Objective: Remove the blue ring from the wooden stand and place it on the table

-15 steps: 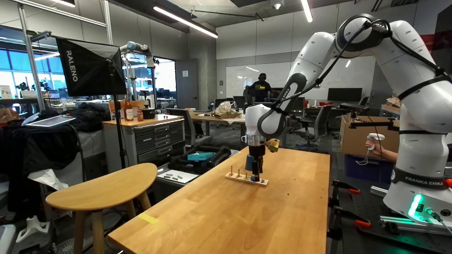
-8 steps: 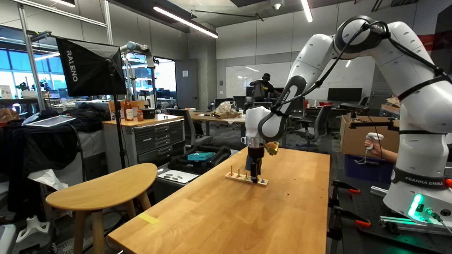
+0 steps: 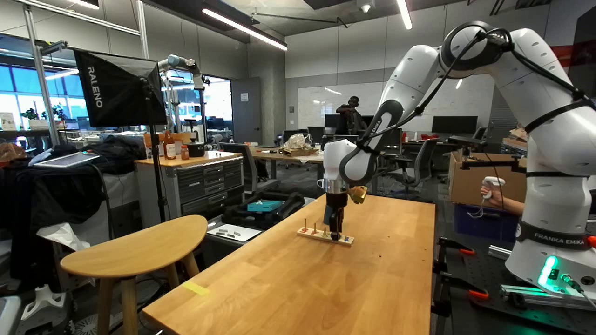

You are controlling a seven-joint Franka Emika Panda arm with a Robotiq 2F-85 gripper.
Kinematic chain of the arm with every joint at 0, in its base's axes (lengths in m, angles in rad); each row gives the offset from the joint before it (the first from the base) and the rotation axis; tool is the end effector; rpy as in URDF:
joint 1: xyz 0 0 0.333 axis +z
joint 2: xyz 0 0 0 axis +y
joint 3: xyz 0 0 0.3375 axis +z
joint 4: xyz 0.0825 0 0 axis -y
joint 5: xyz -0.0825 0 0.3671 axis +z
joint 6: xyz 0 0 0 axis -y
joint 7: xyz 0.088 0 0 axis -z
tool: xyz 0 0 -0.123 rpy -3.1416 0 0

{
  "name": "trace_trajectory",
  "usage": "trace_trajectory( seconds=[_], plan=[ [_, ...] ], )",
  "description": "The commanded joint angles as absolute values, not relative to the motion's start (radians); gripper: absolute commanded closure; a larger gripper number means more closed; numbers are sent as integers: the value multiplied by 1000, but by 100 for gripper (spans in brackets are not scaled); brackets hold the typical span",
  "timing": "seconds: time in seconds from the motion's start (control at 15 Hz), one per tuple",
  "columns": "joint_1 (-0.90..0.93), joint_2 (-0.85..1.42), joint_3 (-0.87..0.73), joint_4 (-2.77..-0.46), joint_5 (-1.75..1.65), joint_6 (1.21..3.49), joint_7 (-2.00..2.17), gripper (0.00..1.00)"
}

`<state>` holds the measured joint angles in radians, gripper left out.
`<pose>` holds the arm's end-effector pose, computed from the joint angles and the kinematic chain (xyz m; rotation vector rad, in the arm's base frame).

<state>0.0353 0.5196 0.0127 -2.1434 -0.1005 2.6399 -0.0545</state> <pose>0.5658 0.0291 0.1721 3.0866 0.2935 -0.0355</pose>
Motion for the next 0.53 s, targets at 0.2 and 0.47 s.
trace_trajectory(
  seconds=[0.2, 0.47],
  plan=[
    [44, 552, -16, -2099, -113, 2652, -30, 0],
    [46, 564, -27, -2088, -121, 2652, -32, 25]
  ],
)
